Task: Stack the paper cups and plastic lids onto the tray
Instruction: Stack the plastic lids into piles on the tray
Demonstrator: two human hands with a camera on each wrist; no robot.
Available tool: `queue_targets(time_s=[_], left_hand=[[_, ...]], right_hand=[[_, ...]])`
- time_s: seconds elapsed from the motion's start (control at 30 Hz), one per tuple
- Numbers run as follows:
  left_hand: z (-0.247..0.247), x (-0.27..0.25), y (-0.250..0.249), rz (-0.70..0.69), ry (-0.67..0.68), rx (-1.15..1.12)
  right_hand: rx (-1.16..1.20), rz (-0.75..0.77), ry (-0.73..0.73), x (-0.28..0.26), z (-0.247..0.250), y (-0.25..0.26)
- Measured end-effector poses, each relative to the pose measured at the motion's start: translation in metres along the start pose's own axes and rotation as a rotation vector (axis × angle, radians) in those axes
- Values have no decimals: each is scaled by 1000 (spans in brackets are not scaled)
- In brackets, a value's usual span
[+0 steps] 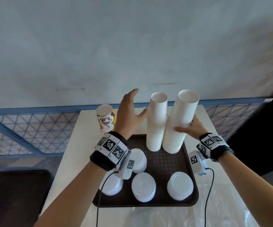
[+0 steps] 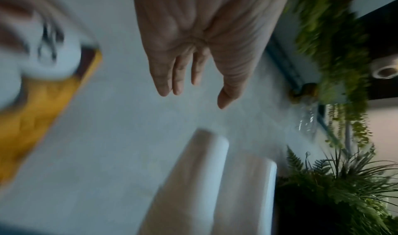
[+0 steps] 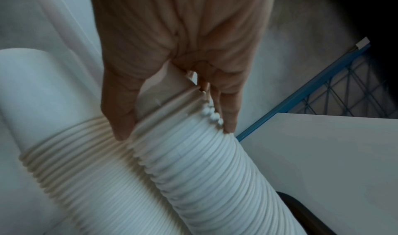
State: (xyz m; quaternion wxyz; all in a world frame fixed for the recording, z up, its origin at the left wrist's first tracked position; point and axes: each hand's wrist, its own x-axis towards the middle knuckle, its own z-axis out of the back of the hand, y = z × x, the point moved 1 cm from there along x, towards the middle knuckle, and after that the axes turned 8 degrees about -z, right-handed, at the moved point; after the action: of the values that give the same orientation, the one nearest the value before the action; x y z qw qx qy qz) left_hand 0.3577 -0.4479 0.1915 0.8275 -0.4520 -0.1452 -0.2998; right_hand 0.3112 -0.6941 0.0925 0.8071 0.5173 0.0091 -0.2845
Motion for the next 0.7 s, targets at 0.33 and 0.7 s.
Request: queue_targets(time_s=[0.33,0.7], left_hand=[[78,-21,55,392,119,217],[44,-12,71,338,59,55]], right_hand=[[2,-22,-12,0,-3,-3],[-7,-34,0,-2,-3,-2]])
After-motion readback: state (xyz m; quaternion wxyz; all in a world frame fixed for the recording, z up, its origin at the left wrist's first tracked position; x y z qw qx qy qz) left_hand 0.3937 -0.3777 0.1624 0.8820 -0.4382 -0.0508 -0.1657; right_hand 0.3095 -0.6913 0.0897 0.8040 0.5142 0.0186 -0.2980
